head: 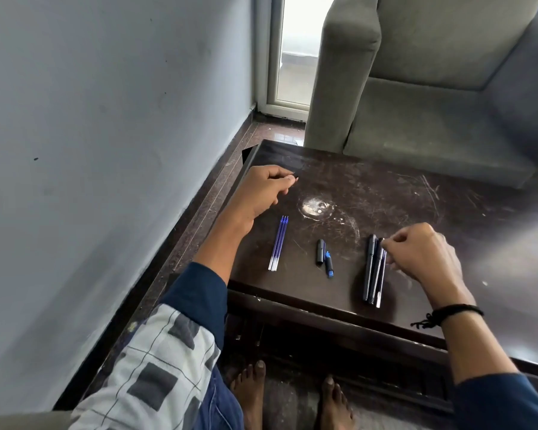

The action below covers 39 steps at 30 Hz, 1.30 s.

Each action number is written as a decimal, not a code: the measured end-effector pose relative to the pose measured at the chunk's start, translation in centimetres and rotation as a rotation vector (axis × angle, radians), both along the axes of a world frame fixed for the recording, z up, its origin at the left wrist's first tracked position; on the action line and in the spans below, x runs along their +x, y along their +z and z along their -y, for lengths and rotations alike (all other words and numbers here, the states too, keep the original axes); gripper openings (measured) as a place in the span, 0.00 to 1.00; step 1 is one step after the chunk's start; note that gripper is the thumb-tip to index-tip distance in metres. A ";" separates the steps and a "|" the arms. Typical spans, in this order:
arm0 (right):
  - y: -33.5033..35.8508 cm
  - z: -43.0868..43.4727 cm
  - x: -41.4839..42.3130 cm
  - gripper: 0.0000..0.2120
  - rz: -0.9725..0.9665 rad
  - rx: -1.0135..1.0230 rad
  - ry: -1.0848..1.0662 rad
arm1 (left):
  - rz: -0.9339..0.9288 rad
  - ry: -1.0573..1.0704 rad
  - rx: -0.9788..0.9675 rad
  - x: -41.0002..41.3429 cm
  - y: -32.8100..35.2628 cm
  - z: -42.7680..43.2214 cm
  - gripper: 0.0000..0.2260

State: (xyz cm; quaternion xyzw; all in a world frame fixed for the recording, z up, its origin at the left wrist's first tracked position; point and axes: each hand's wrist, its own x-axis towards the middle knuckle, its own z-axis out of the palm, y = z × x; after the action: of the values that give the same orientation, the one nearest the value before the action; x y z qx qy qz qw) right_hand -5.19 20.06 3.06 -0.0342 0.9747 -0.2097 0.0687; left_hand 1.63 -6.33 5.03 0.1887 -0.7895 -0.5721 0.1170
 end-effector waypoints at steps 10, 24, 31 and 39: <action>-3.6 7.1 5.7 0.08 -0.229 -0.117 0.617 | 0.200 -0.154 -0.240 0.9 0.1 3.3 0.05; -5.0 8.2 7.7 0.14 -0.288 -0.025 0.816 | 0.194 -0.151 -0.254 1.6 0.3 4.0 0.09; -4.7 8.5 7.4 0.06 -0.262 -0.002 0.726 | 0.201 -0.152 -0.251 1.6 0.2 3.8 0.09; -6.1 8.0 6.5 0.14 -0.304 0.023 0.822 | 0.185 -0.171 -0.238 1.7 0.3 3.8 0.09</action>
State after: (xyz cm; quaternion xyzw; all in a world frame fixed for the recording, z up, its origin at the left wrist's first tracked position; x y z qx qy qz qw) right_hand 1.32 12.05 -3.03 -0.4489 0.8814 -0.1468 0.0024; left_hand 3.36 -10.11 5.36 0.1574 -0.8722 -0.4628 0.0165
